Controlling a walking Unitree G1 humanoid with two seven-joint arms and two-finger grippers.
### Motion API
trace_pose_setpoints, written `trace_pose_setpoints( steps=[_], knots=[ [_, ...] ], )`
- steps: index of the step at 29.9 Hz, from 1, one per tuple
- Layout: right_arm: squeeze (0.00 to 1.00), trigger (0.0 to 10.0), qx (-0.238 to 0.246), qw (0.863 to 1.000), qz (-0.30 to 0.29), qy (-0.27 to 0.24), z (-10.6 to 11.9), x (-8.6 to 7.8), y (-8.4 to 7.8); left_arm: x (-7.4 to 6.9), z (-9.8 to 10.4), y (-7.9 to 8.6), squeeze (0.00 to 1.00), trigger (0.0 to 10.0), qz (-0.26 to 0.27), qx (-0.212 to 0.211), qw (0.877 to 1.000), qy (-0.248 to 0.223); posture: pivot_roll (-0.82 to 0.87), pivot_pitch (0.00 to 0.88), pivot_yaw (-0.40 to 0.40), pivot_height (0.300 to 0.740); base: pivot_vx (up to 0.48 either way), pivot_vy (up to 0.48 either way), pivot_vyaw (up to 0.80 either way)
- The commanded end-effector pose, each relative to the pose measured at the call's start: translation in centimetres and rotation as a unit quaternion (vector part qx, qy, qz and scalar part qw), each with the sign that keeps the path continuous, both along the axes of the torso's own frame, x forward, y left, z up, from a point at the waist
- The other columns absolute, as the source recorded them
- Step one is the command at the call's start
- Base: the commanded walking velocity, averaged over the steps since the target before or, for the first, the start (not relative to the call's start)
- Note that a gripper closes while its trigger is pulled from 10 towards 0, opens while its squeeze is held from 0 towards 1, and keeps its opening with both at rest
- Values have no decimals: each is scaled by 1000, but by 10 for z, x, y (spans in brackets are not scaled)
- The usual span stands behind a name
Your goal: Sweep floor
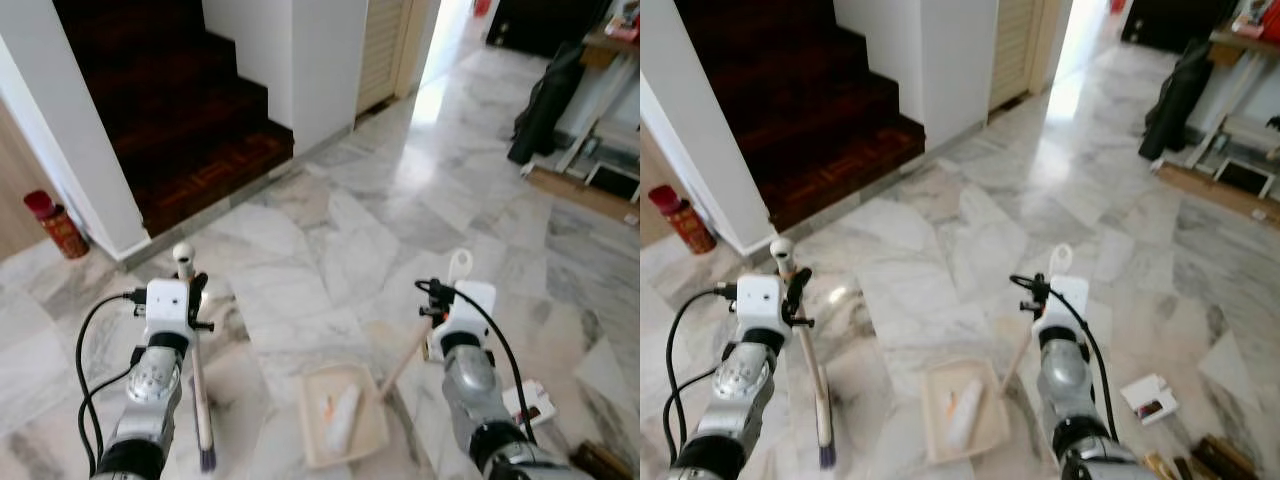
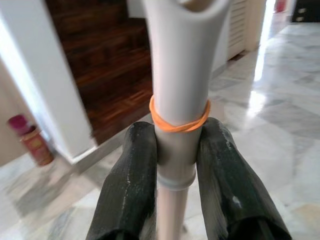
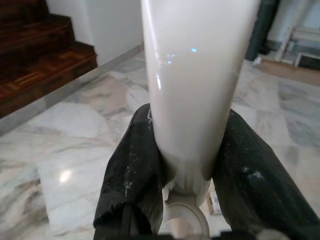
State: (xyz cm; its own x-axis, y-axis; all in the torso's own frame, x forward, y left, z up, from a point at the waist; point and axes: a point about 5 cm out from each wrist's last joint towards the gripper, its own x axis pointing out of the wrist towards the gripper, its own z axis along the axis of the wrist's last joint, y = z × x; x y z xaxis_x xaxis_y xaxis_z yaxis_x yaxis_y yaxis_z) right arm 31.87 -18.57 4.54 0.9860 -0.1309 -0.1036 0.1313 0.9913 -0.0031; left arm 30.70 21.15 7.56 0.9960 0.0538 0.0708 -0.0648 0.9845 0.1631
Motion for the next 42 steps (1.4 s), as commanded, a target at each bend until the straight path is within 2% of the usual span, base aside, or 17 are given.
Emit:
trace_pose_setpoints(
  steps=[1, 13, 22, 42],
  knots=[
    [0, 10000, 5, 1000, 11, -24, 10, 7, 9, 3, 10, 4, 0, 10000, 6, 2, 1000, -24, 100, 0, -36, 740, 0, 304, 0],
    [0, 10000, 3, 1000, 14, -24, 10, 7, 10, 2, 10, 5, 0, 10000, 9, 1, 1000, -25, 104, 0, -38, 740, 0, 299, -84],
    [0, 10000, 7, 999, 17, -27, 11, 8, 11, 2, 10, 5, 0, 10000, 10, 1, 1000, -25, 103, 0, -38, 740, 0, 277, 694],
    [0, 10000, 21, 999, 17, -26, 10, 7, 11, 1, 10, 6, 0, 10000, 12, 0, 1000, -24, 105, 0, -38, 740, 0, 267, 0]
  ],
)
